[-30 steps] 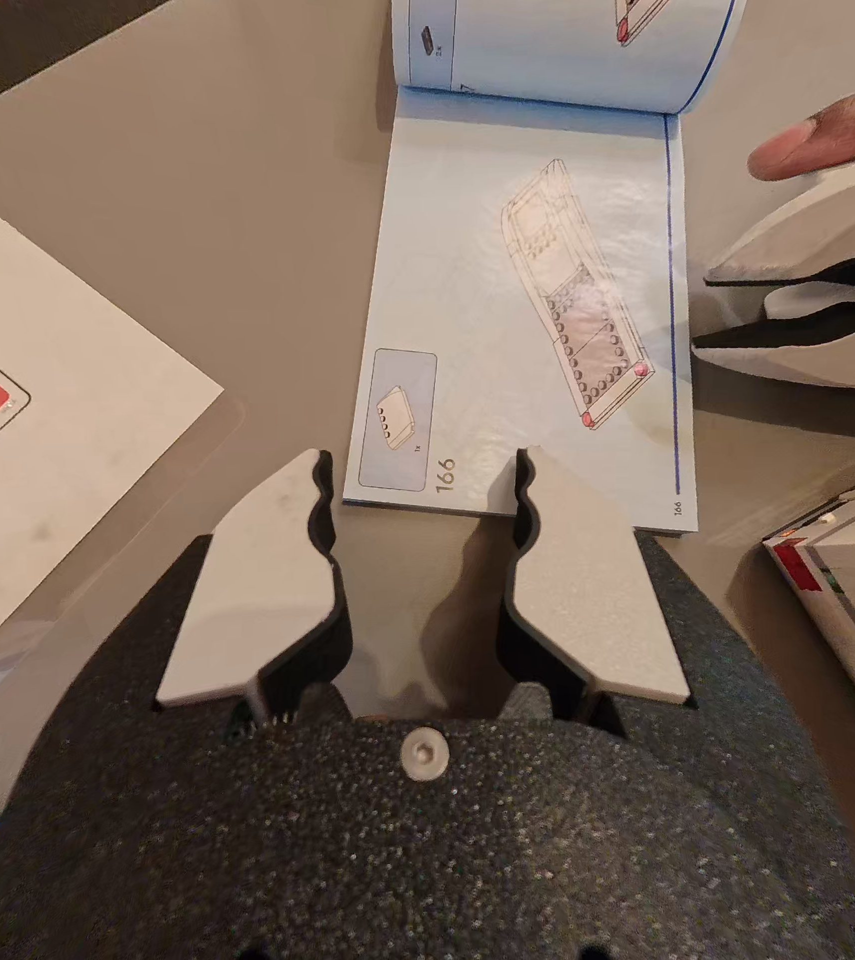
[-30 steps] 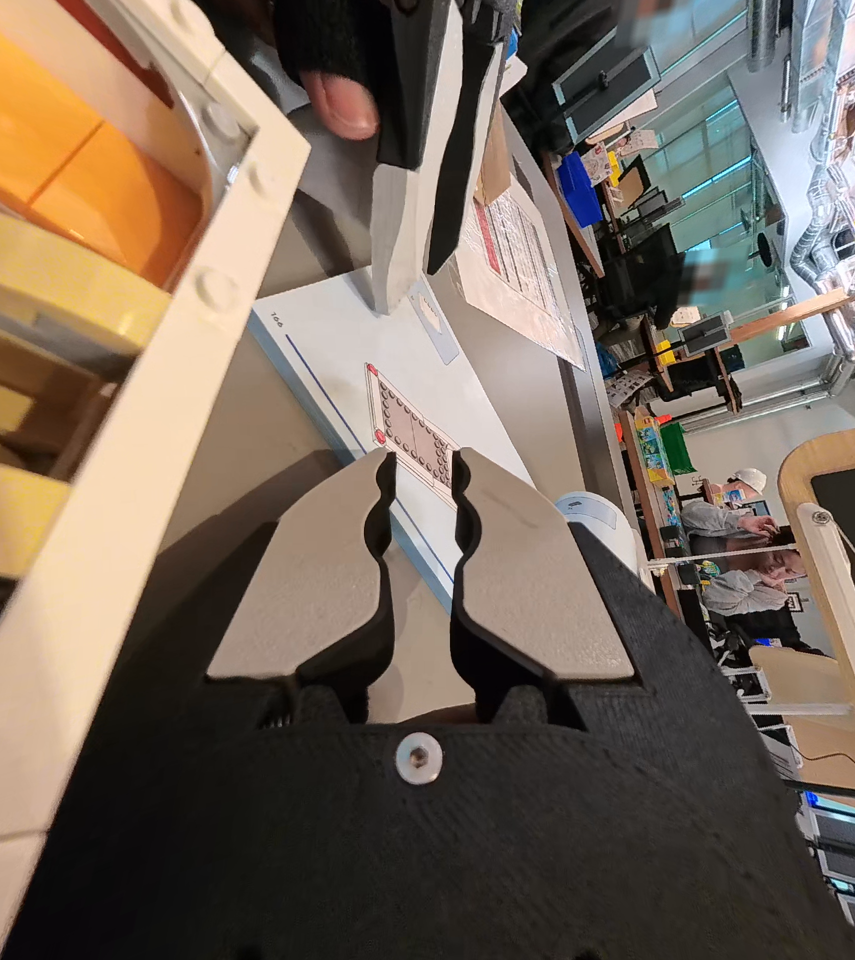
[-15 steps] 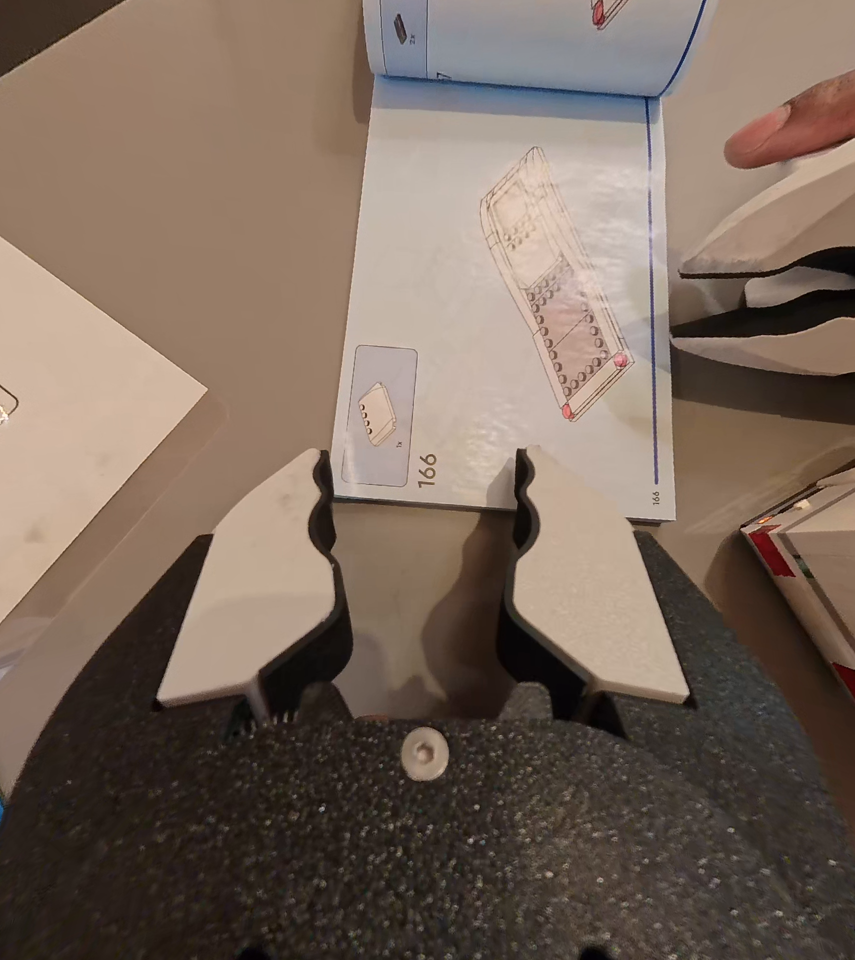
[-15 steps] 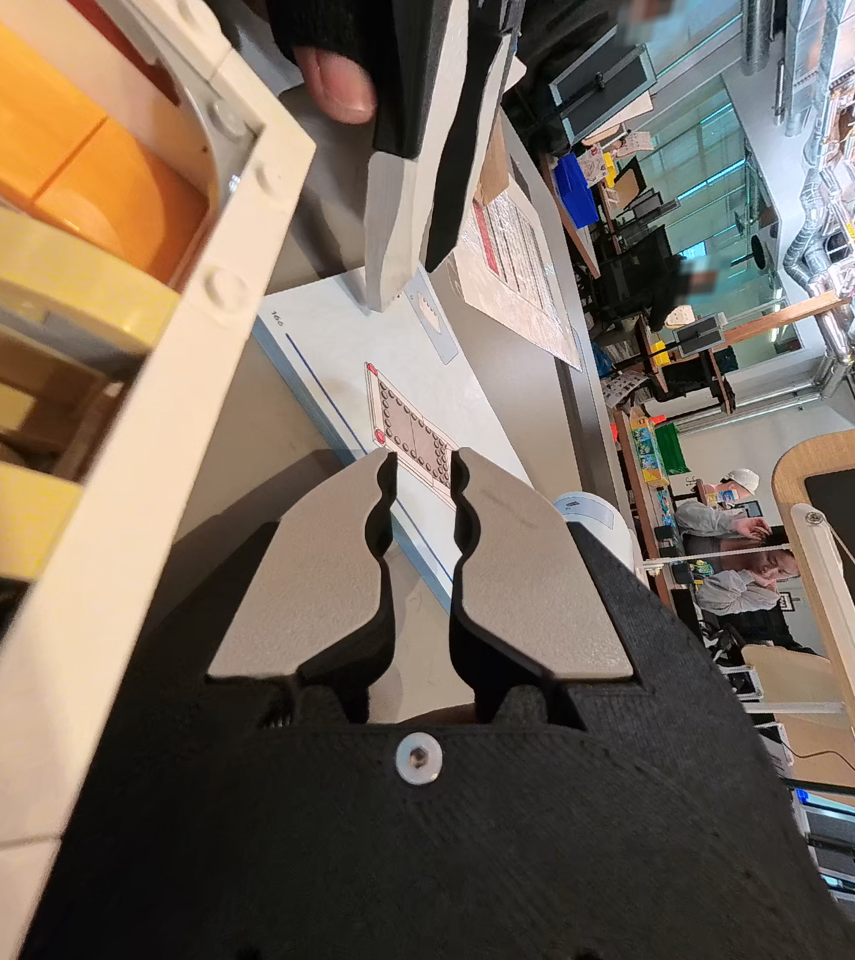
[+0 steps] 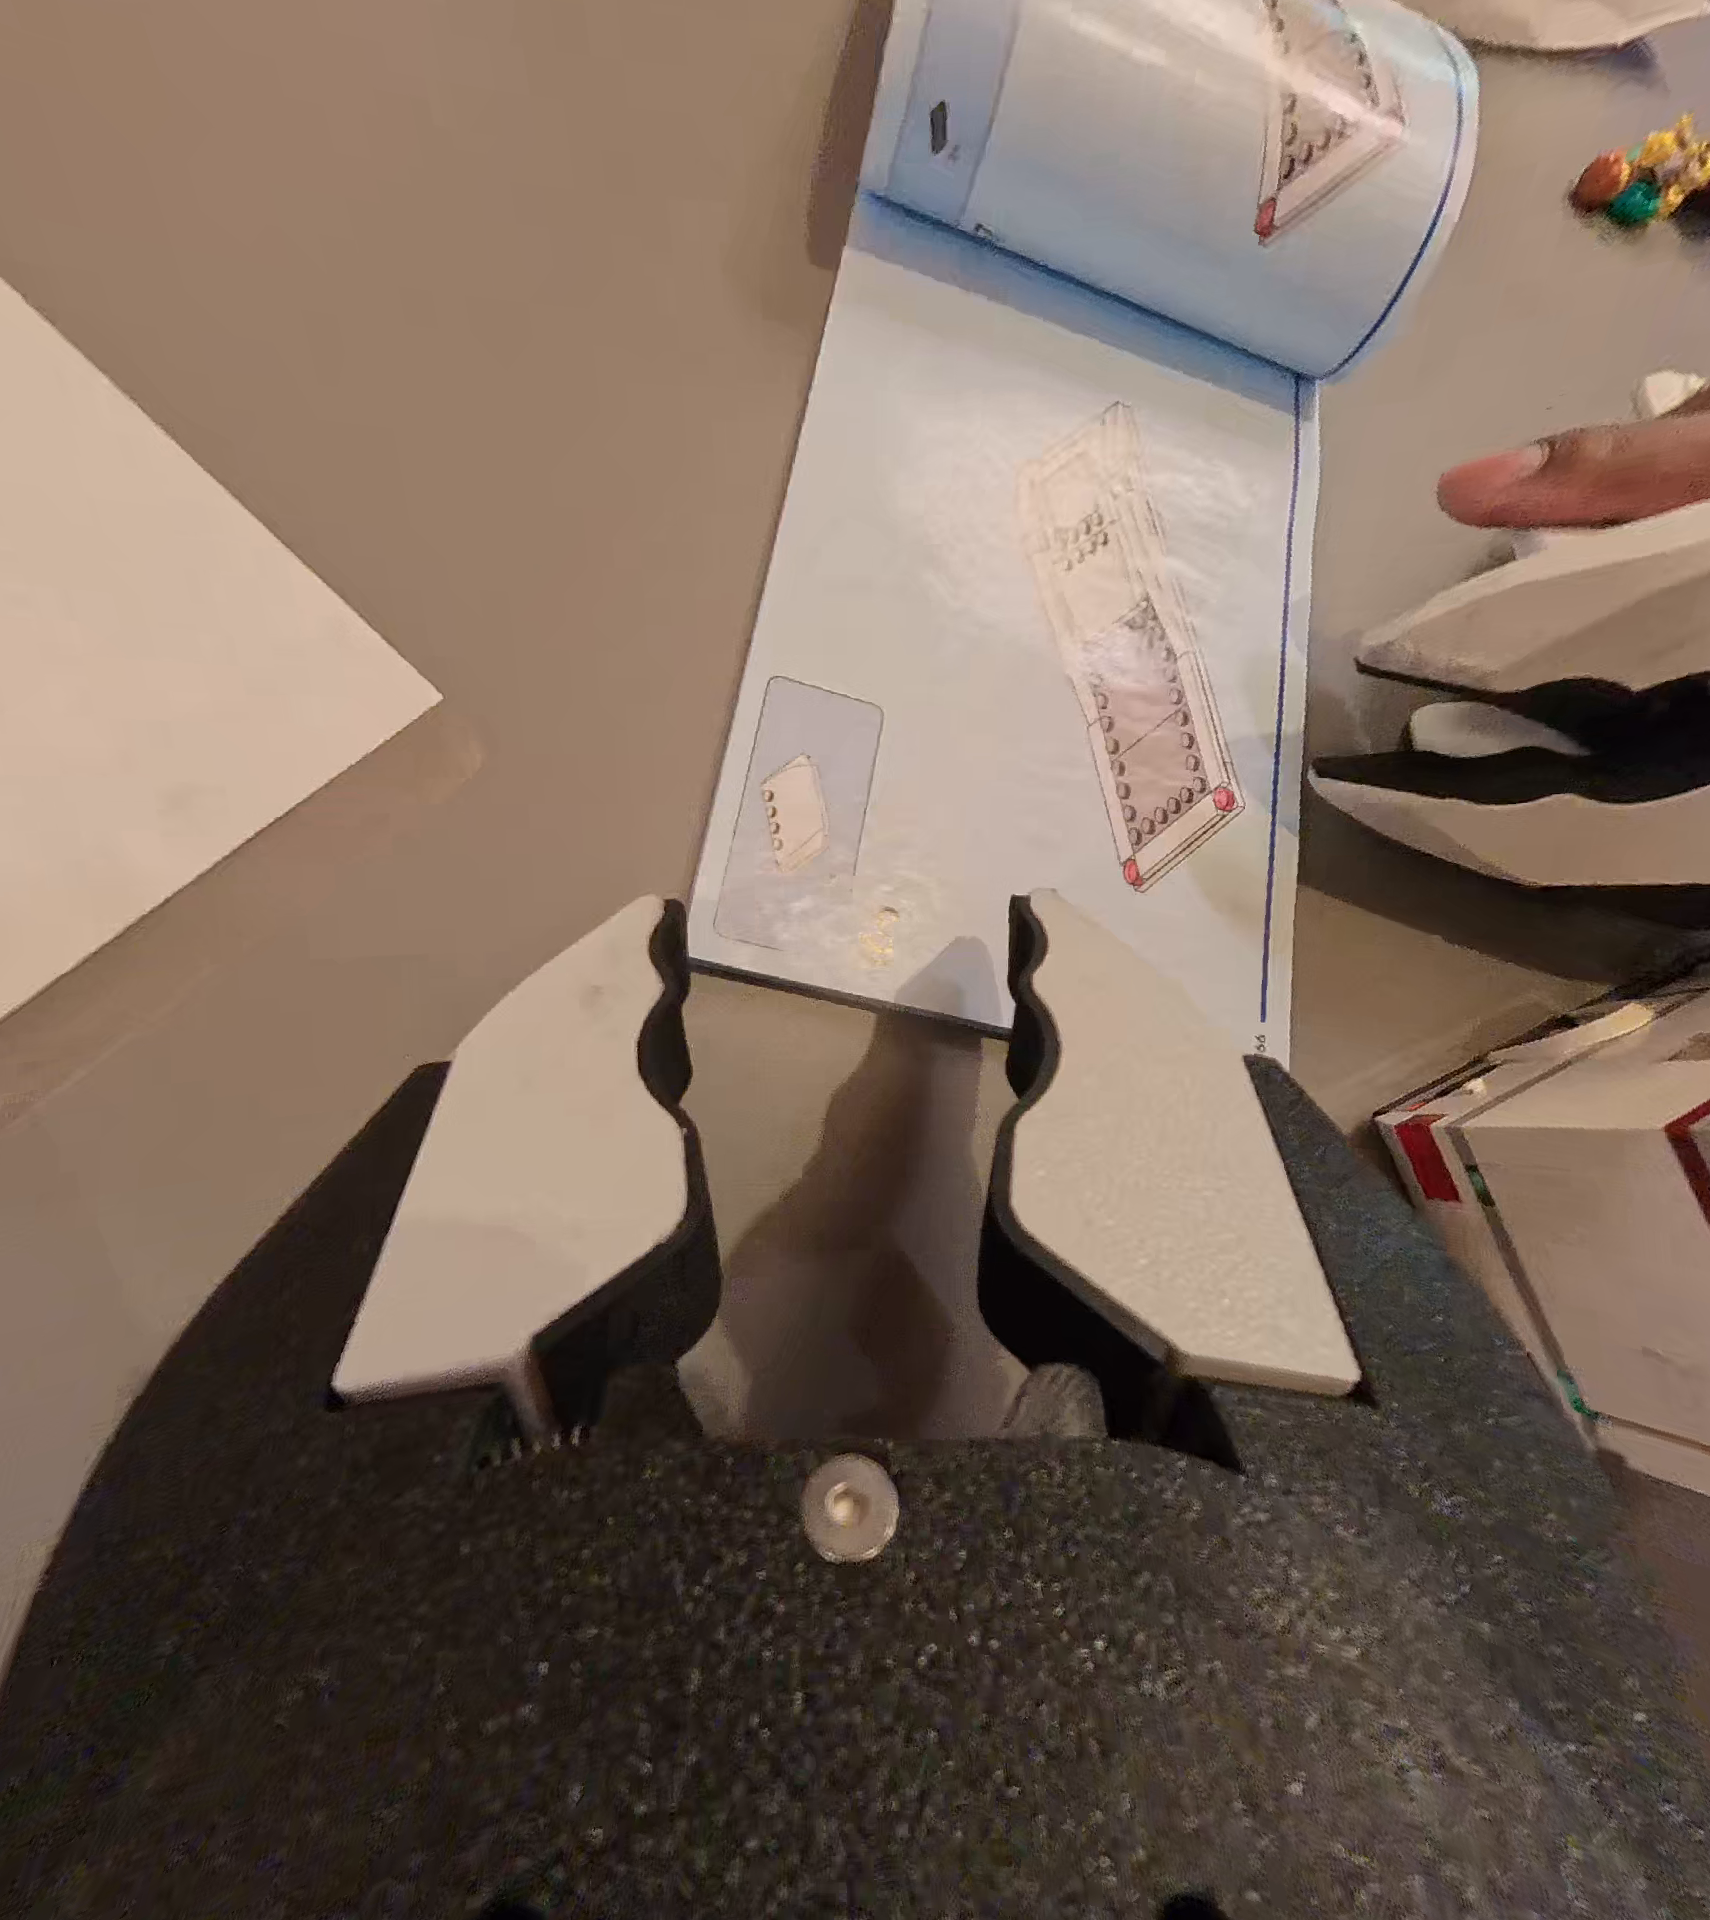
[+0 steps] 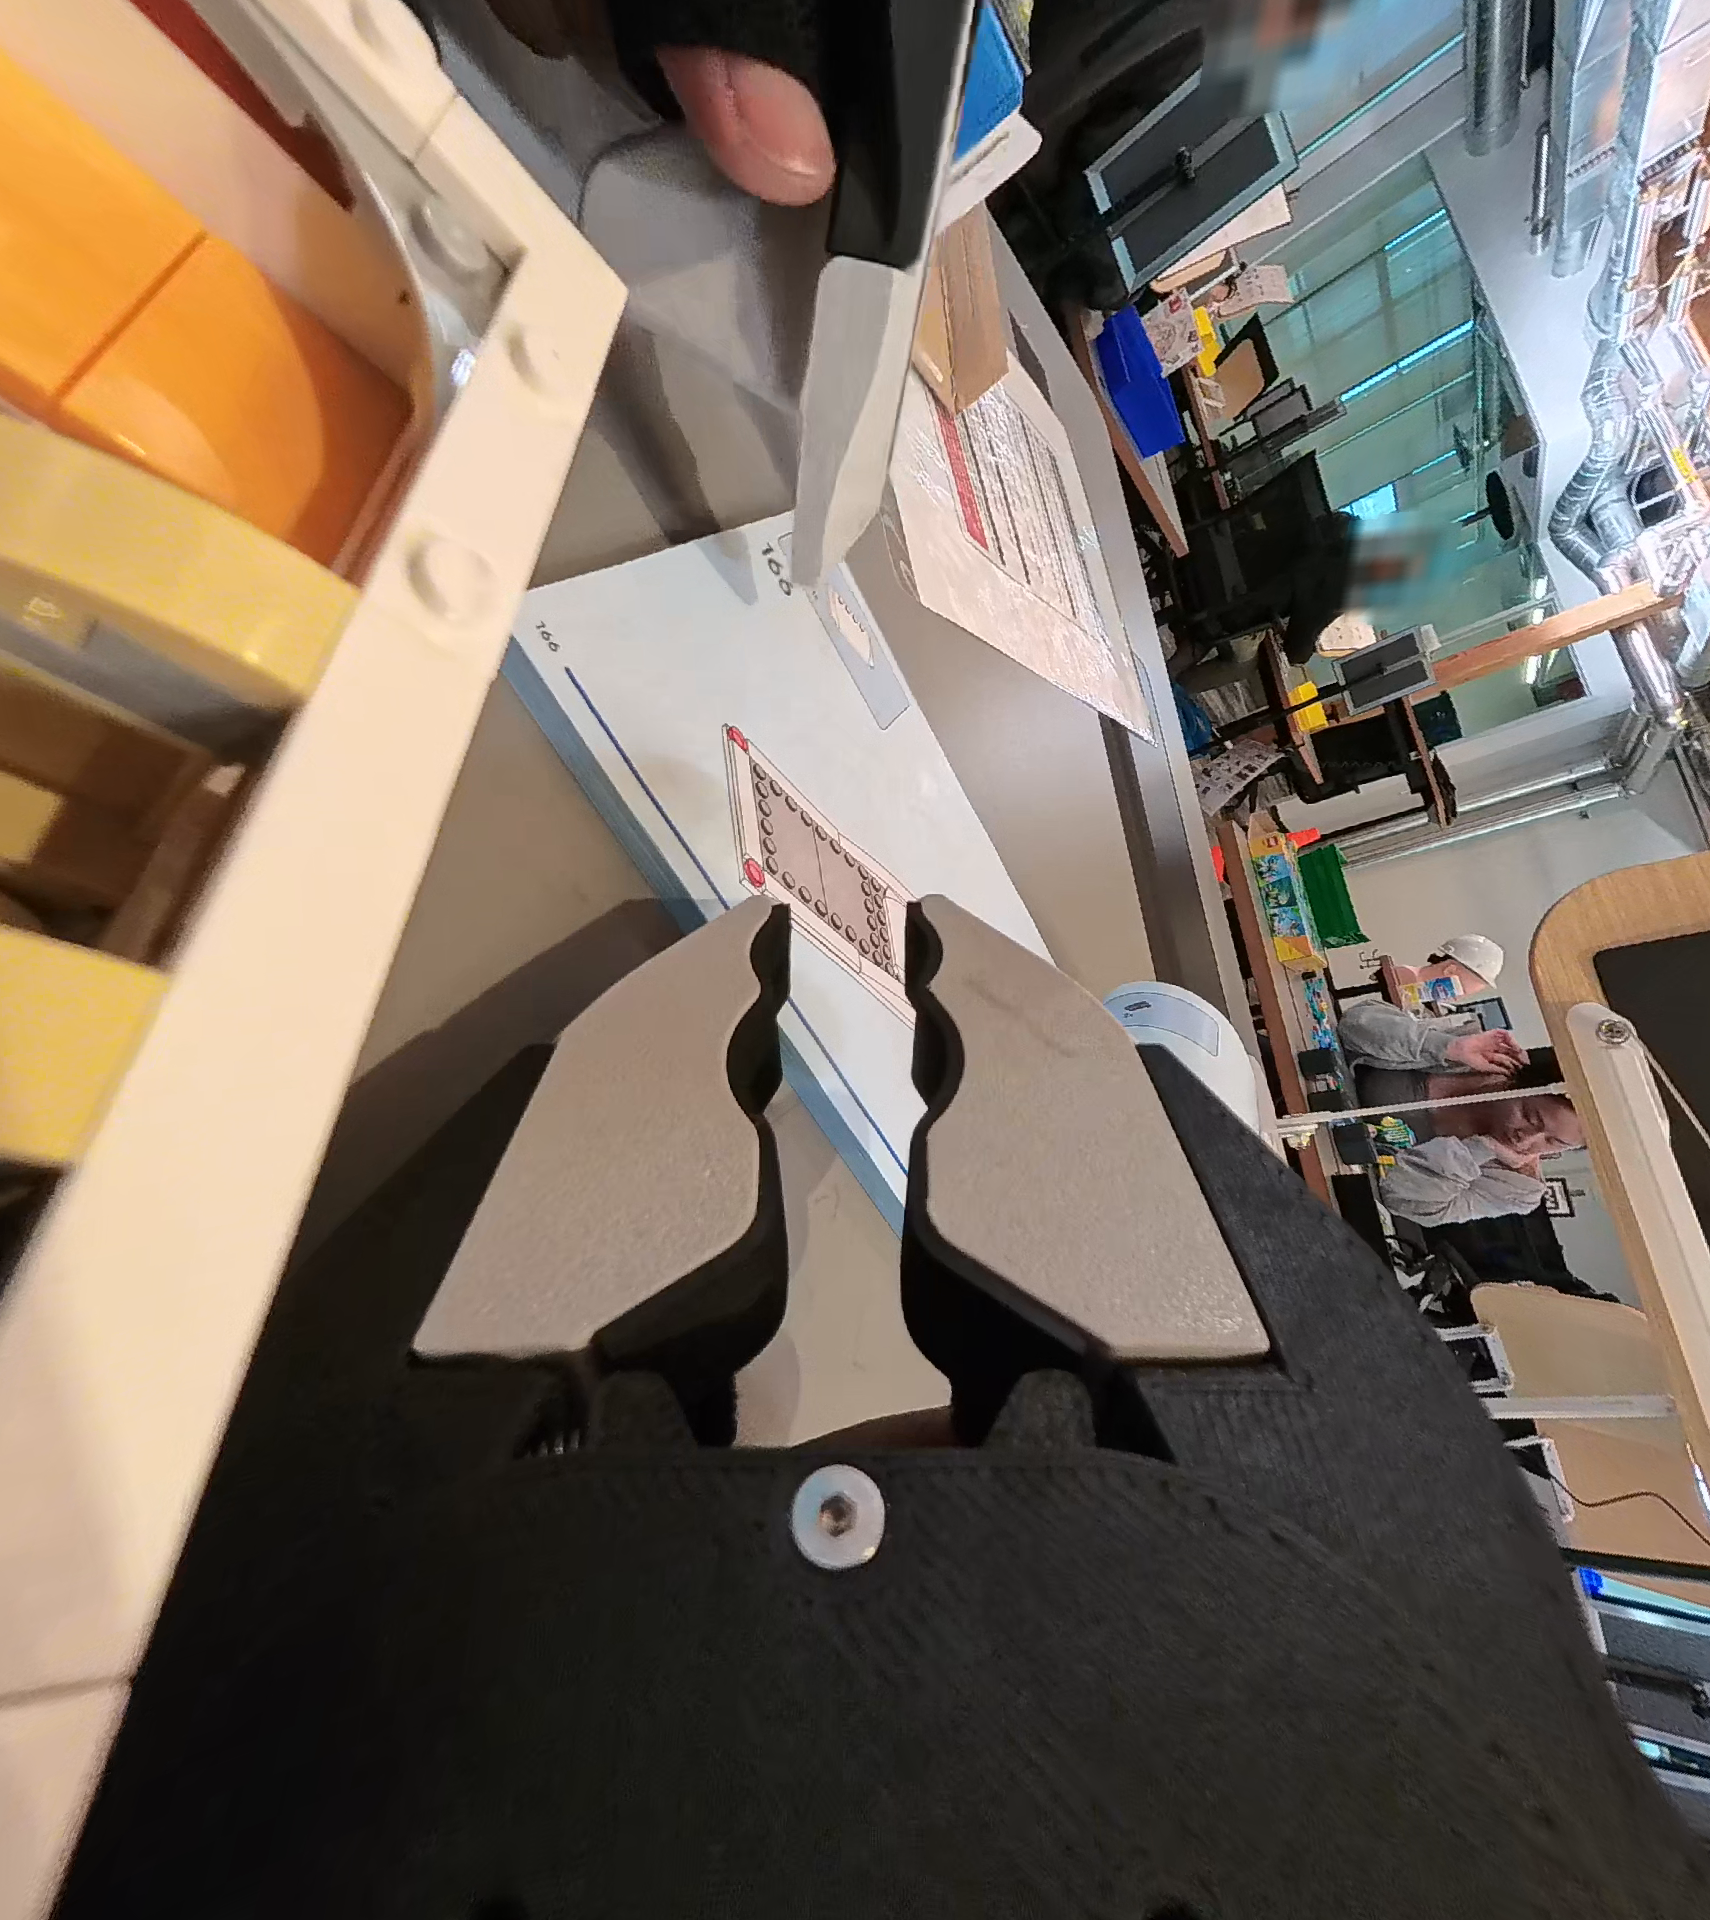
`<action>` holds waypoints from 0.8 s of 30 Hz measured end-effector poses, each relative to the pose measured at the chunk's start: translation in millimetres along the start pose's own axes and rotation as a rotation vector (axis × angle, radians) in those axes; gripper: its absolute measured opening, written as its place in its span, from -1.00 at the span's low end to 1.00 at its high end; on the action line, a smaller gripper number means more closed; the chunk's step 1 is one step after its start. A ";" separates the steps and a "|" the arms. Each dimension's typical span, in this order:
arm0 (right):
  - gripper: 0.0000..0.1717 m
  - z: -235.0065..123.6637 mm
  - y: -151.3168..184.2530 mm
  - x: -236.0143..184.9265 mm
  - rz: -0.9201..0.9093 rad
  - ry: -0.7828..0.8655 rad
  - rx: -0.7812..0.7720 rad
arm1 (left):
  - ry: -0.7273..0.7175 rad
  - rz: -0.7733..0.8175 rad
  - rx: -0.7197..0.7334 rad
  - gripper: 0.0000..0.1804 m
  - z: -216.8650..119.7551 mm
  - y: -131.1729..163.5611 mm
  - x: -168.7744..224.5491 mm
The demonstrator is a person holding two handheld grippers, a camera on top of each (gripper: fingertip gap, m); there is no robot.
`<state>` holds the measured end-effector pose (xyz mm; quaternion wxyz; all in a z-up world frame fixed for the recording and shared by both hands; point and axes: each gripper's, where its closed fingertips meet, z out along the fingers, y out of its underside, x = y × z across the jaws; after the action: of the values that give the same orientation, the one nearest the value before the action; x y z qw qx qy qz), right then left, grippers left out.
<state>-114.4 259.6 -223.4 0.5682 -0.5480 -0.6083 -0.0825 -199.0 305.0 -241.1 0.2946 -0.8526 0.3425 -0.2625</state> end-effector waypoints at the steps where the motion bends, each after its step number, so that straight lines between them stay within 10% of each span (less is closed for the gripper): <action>1: -0.76 0.0 0.0 0.0 0.000 0.001 0.000 | 0.016 -0.027 0.009 -0.35 -0.2 -0.8 -0.1; 24: -0.70 -0.1 -0.2 2.7 0.002 0.020 0.003 | 0.210 -0.380 0.167 -0.46 -8.6 -18.4 -3.7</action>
<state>-113.9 261.0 -221.1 0.5754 -0.5469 -0.6020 -0.0863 -199.1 315.8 -223.6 0.2722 -0.8424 0.1817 -0.4281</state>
